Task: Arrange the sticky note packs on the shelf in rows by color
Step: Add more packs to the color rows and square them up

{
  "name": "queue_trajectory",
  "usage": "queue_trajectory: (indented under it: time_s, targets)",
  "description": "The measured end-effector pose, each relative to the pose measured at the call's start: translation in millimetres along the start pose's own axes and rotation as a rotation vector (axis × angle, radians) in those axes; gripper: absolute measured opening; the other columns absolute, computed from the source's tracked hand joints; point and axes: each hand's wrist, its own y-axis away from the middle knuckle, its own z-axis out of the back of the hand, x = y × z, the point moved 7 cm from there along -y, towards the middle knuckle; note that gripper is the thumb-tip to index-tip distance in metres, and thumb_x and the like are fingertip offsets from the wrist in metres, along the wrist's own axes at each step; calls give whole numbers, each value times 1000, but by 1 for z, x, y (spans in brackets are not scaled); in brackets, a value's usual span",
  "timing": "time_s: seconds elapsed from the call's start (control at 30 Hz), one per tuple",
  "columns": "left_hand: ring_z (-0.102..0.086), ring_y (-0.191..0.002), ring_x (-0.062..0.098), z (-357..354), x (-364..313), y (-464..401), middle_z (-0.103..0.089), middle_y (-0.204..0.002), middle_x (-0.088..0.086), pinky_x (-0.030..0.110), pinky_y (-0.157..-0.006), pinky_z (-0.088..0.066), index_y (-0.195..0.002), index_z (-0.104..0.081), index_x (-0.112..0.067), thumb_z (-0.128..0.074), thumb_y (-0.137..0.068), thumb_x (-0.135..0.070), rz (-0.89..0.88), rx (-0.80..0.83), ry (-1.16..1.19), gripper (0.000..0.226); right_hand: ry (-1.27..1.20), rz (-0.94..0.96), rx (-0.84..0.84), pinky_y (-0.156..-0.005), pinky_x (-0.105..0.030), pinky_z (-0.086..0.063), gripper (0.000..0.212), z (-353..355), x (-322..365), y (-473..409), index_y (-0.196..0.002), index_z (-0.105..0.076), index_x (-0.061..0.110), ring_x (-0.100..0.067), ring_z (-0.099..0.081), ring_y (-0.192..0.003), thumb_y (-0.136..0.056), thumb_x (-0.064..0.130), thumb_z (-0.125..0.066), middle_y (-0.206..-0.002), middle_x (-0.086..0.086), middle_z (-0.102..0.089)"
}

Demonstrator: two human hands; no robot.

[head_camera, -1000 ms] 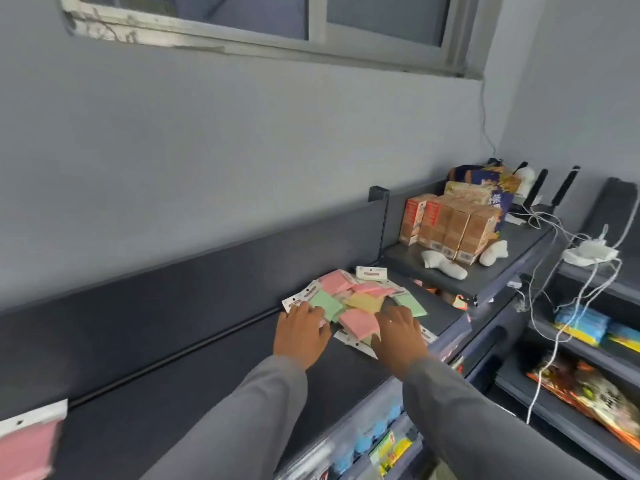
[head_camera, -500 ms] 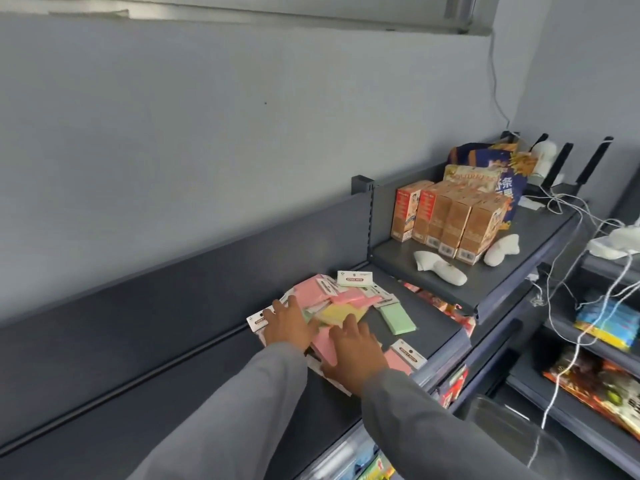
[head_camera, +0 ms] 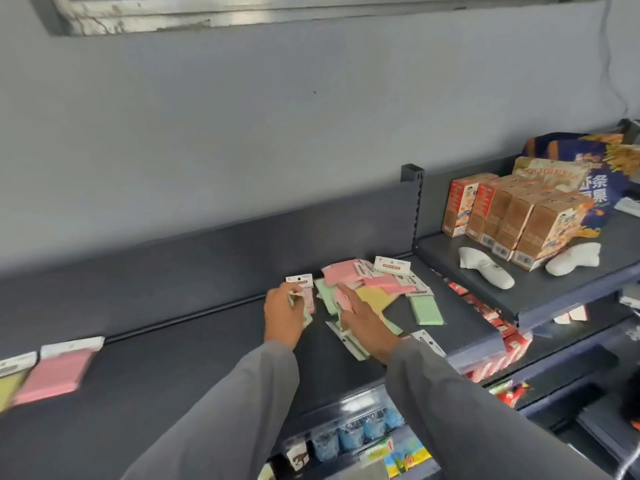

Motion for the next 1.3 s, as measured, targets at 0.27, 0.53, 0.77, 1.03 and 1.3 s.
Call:
queue_trajectory:
  time_s: [0.27,0.53,0.77,1.03,1.3]
  targets:
    - [-70,-63,26,106,33,44,-72,-93,13,36,-55,-58,-127,-49,-29,-49,-100,-13,219,-88,392,32,-734,-114,224,-97,-57,-52,49,-93,34,15,-143,-38,23,-41,-68,-107,-98,4,-40,-126,-18,-63]
    - [-68,-66,28,262,96,82,-77,-98,5,32,-52,-51,-93,-36,-17,-51,-97,-19,285,-404,386,16,-749,-92,149,-66,-47,-63,52,-212,101,28,-123,-31,31,-49,-72,-77,-95,-4,-58,-120,-22,-57]
    - [-45,-64,21,411,174,115,-42,-71,7,29,-51,-42,-70,-36,-19,-73,-87,-40,275,-426,262,46,-722,-41,323,-71,-46,-62,22,-368,173,42,-111,-58,-2,-47,-72,-84,-96,12,-64,-116,-30,-66]
    - [-55,-109,9,502,248,109,-61,-116,-2,26,-98,-40,-101,-69,-16,-75,-87,-30,173,-284,81,20,-769,11,434,-99,-45,-54,49,-484,224,45,-133,-51,0,-38,-69,-106,-88,-21,-52,-127,-22,-63]
    - [-32,-136,6,511,262,83,-38,-145,-6,15,-109,-16,-139,-53,-12,-56,-99,-17,166,-206,-40,40,-340,169,167,-89,-38,-55,33,-479,240,-3,-97,-77,37,-18,-63,-89,-90,6,-70,-106,-12,-70]
